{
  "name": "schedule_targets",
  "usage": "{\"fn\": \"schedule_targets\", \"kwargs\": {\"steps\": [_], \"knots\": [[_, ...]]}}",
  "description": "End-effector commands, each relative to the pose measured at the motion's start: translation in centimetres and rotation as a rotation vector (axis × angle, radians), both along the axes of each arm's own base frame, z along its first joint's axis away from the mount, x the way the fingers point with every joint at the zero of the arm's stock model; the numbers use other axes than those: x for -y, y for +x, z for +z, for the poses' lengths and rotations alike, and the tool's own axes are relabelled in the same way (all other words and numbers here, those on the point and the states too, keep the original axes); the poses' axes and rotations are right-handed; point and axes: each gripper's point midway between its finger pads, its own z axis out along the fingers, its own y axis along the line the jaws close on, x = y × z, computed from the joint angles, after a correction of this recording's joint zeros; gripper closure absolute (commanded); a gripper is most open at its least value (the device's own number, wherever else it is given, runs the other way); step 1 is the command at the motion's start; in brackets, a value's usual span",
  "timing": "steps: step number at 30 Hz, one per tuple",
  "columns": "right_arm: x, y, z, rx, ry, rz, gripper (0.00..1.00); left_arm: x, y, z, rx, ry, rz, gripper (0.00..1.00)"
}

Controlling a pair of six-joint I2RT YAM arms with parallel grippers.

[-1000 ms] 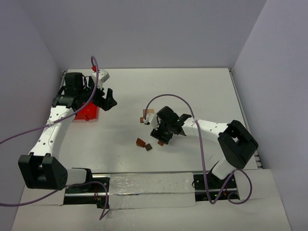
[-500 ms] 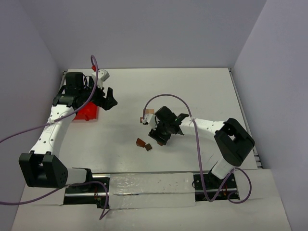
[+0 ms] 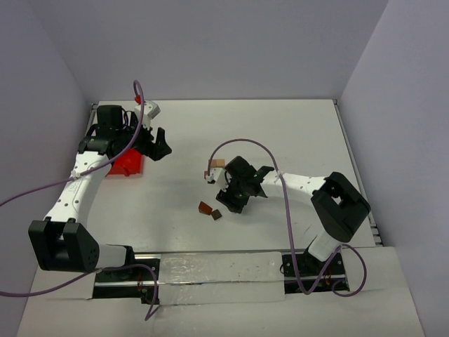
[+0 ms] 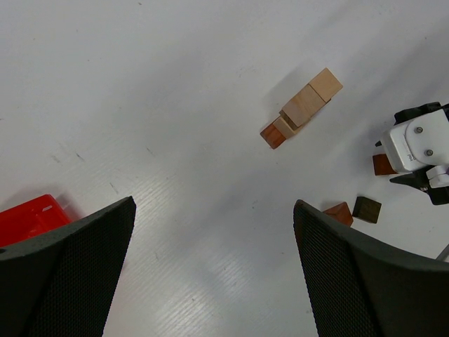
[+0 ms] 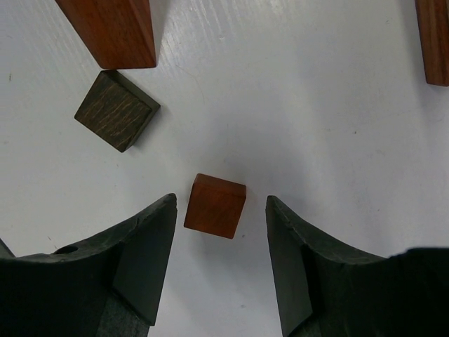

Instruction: Build the wood block tower

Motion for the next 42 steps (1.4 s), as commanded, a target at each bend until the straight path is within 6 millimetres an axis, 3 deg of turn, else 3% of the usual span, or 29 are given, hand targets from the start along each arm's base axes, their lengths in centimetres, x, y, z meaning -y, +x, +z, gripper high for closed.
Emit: {"fn": "schedule_targets", "kwargs": {"steps": [1,16,29,34,37,39,42], "knots": [[-0.8,0.2,0.3,0.006,0.006,0.006,0.41,0.3,0.8,2.3,0.062,-0.031,-0.006,0.01],[1.2,0.7,-1.4,0.064,-0.088,-0.002,0.48,0.5,2.0,2.2,0.080,-0.033,-0.014,0.01],[1.6,0.3,-1.3,0.062,-0.093,0.009,0.51,0.6,1.8,1.7,0.080,-0.034,-0.020,0.01],[1.1,-0.2,0.1,0.052,-0.056,0.044,0.59,0.7,1.7,1.5,0.078,-0.031,-0.039,0.01],[0.5,-0.6,1.9,0.060,-0.009,0.108,0.64,1.0,1.5,1.5,0.077,-0.033,-0.070,0.01],[0.5,-0.6,3.2,0.067,0.014,0.147,0.75,1.3,1.6,1.5,0.074,-0.036,-0.092,0.01],[0.5,-0.2,5.5,0.068,0.046,0.211,0.82,1.6,1.8,1.6,0.066,-0.044,-0.114,0.01]]}}
